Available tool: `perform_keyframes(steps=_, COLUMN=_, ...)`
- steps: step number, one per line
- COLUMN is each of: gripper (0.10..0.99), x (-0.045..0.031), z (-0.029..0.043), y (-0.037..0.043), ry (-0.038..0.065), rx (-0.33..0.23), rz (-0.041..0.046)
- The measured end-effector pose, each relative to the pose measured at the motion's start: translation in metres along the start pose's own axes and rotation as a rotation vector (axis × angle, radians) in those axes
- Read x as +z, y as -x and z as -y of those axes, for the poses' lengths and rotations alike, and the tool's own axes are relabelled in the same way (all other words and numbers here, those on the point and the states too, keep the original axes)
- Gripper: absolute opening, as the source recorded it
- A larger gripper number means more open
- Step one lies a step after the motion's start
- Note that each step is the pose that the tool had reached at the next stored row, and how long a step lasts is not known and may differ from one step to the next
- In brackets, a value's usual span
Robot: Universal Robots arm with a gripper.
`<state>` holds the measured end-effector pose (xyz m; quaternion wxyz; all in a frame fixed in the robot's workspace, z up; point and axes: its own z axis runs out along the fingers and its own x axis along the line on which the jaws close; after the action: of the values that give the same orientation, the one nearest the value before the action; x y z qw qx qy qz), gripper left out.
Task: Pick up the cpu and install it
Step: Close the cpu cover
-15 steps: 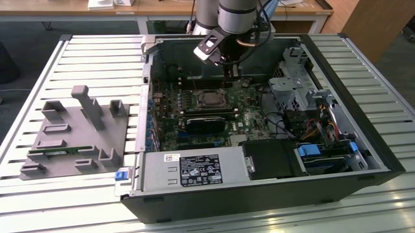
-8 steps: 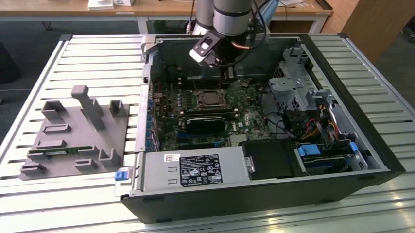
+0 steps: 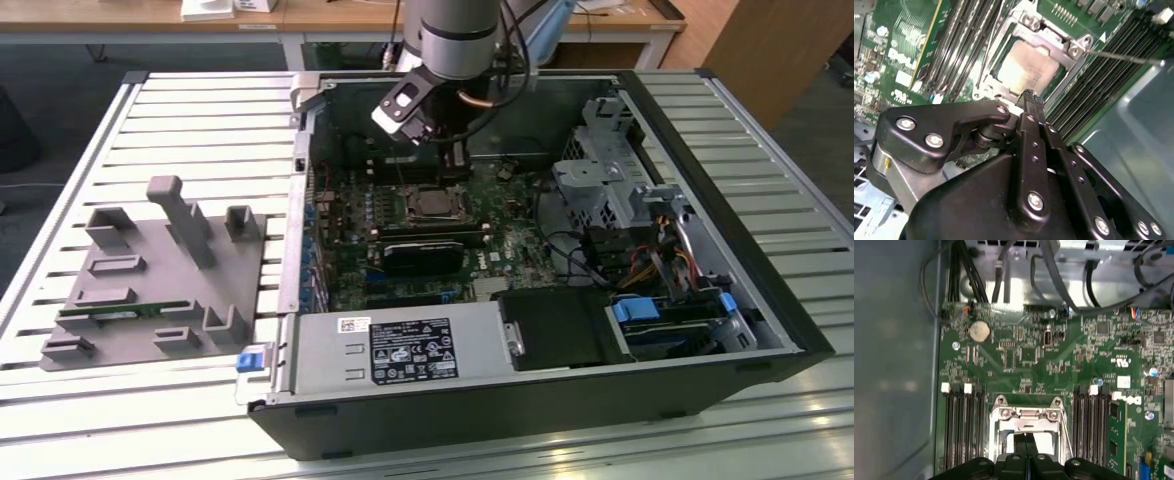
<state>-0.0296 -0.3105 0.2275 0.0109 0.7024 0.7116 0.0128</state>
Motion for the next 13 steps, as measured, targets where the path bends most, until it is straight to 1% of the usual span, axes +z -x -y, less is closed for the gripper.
perform_keyframes(steps=2, gripper=0.114, x=0.0021, z=0.0030, y=0.0000, ry=0.000, rx=0.000, rz=0.0000)
perform_keyframes(steps=6, gripper=0.114, x=0.0049, z=0.0121, y=-0.0001, ry=0.000, rx=-0.002, rz=-0.0002)
perform_keyframes(steps=13, gripper=0.114, x=0.0114, z=0.0205, y=-0.0002, ry=0.000, rx=-0.003, rz=-0.0001)
